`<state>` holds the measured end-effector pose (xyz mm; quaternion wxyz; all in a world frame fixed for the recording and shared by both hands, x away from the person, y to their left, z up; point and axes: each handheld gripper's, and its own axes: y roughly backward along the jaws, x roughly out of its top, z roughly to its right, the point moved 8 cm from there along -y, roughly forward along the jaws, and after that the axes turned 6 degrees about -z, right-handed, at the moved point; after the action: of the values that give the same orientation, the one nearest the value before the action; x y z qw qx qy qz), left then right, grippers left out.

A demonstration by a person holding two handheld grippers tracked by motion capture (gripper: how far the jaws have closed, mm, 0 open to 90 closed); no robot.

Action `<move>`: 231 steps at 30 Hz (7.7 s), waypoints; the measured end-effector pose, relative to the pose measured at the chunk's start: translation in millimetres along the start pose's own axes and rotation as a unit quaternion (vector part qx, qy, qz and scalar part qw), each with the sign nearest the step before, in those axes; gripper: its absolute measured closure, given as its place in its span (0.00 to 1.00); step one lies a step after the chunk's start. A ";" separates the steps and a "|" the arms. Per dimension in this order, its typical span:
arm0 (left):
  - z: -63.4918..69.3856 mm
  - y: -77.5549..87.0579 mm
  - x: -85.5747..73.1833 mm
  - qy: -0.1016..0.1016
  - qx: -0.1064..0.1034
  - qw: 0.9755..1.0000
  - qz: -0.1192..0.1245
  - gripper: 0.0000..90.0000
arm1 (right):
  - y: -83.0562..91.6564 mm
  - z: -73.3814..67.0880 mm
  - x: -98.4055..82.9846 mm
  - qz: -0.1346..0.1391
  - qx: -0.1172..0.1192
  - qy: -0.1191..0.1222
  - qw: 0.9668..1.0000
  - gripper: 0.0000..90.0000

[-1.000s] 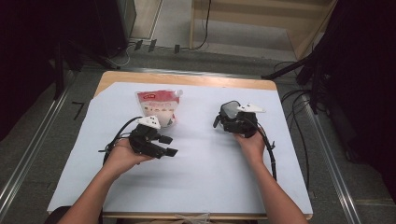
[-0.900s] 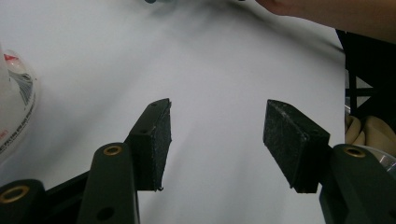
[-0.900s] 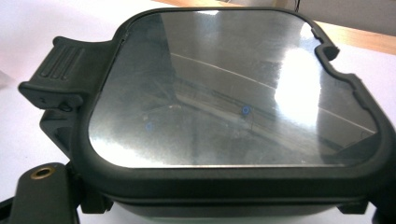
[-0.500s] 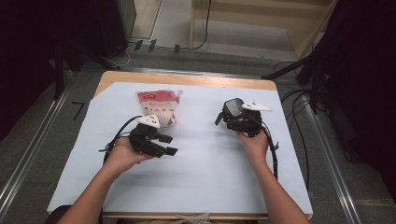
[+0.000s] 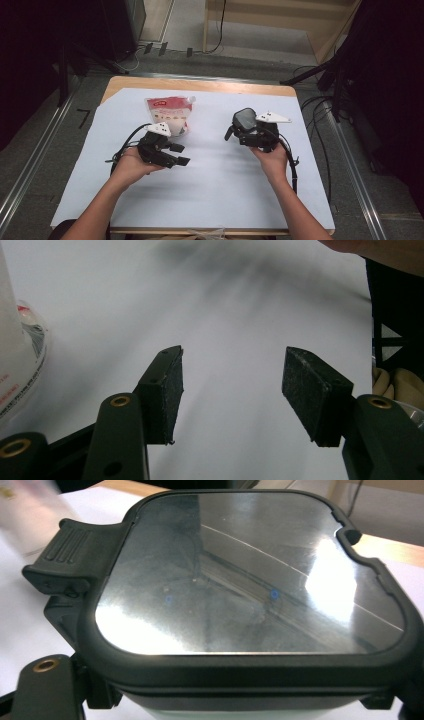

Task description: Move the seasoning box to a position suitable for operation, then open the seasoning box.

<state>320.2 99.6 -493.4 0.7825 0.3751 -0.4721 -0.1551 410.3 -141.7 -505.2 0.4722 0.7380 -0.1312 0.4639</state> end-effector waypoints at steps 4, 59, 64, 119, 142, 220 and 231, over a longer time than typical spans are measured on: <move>1.6 -1.2 0.7 0.000 -0.002 1.000 0.003 0.48 | 5.2 -13.6 -2.3 -0.006 0.014 0.013 1.000 0.17; 0.4 -0.9 0.6 -0.001 0.000 1.000 0.003 0.48 | -12.2 -110.0 -60.0 -0.070 0.100 0.090 0.989 0.13; 0.8 -0.7 1.0 -0.002 -0.001 1.000 0.004 0.48 | -4.7 -106.7 -61.3 -0.087 0.112 0.069 0.987 0.11; 18.3 -29.9 12.2 0.003 -0.023 0.999 -0.033 1.00 | 48.4 -79.4 -61.4 -0.112 0.132 0.052 0.984 1.00; 25.1 -39.3 14.4 0.004 -0.030 0.999 -0.038 1.00 | 37.4 -80.2 -57.0 -0.118 0.122 0.044 0.985 1.00; 29.1 -17.2 36.0 -0.011 -0.039 0.999 0.018 0.81 | 69.5 -111.3 -79.3 -0.121 0.127 0.019 0.984 1.00; 12.3 -15.5 32.9 0.019 -0.029 0.999 0.021 0.55 | 52.6 -125.6 -83.1 -0.135 0.135 0.033 0.981 1.00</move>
<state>328.0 64.2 -480.9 0.8048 0.3451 -0.4605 -0.1452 262.2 -86.6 -526.6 0.4303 0.7903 0.0490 0.4334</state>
